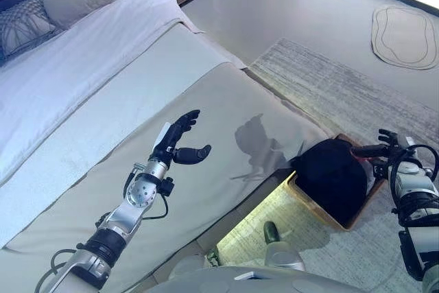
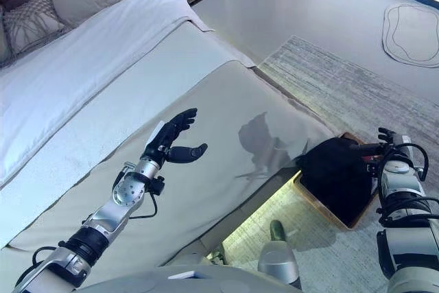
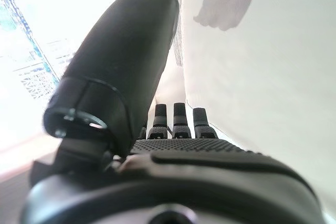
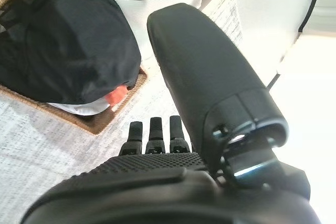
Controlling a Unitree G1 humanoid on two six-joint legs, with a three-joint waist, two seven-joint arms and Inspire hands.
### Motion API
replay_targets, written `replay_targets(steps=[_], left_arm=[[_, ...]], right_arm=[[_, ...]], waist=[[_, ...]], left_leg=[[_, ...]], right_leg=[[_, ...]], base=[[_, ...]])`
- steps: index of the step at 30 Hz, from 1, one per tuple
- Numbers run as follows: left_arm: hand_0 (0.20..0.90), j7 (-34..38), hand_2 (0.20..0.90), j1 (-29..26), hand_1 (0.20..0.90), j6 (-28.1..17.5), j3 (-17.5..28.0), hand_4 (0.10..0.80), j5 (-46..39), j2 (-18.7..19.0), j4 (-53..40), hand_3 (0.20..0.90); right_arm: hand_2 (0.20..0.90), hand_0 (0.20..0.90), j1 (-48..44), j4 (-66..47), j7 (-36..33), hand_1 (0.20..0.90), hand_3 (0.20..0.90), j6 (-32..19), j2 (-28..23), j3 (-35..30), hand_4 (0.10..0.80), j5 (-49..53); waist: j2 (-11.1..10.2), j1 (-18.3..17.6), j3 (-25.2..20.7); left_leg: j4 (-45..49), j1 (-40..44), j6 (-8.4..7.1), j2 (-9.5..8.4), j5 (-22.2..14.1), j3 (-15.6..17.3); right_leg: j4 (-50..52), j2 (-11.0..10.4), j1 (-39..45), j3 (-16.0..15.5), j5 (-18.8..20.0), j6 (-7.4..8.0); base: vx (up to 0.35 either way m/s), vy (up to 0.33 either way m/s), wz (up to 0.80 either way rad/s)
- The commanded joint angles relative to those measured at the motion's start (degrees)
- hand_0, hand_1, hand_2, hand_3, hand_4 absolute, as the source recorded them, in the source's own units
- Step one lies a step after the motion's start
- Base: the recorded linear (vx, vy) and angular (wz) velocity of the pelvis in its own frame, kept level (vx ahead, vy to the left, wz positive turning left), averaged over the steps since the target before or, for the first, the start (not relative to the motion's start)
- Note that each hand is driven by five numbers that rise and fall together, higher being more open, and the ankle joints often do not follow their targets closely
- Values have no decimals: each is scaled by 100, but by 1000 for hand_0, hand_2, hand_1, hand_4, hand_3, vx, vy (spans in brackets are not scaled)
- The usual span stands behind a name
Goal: Pick up the clothes from the bed and place them into the basket
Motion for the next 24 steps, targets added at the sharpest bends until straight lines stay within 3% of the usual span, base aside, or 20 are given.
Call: replay_targets(steps=[1, 5, 11, 18, 24], left_arm=[[900, 285, 900, -488, 900, -292, 233, 800, -312, 52, 180, 900], [900, 547, 900, -228, 900, -270, 418, 800, -282, -148, 341, 900], [900, 776, 900, 246, 900, -216, 569, 800, -180, -656, 870, 900], [900, 826, 900, 706, 900, 58, 548, 800, 366, -926, 1275, 900], [900, 682, 900, 873, 900, 190, 663, 800, 435, -867, 1493, 900]], right_arm=[[900, 900, -557, -759, -612, 900, 900, -489, -5, 401, 800, -395], [900, 900, -265, -2004, -1240, 900, 900, -640, 342, 617, 800, -979], [900, 900, 676, -3108, -1475, 900, 900, -999, 1042, 910, 800, -2117], [900, 900, 1485, -3404, -1134, 900, 900, -1295, 1426, 1301, 800, -2793], [900, 900, 1811, -3353, -1103, 900, 900, -1110, 1564, 1703, 800, -2946]], waist=[[-491, 172, -373], [-557, 256, -423], [-592, 375, -495], [-641, 582, -667], [-692, 836, -788]], left_leg=[[33, 270, -244, 348, -450, -55], [33, 216, -237, 340, -419, -182], [33, 99, -196, 338, -386, -399], [33, -32, -178, 306, -364, -665], [33, -191, -178, 251, -337, -872]], right_leg=[[85, -155, -84, -195, -14, -9], [75, -187, -44, -282, -33, -6], [128, -217, 16, -450, -147, 3], [124, -277, 133, -759, -245, 36], [53, -336, 229, -1117, -269, 91]], base=[[0, 0, 0], [13, 10, 5], [15, 30, 16], [35, 15, 28], [17, -1, 28]])
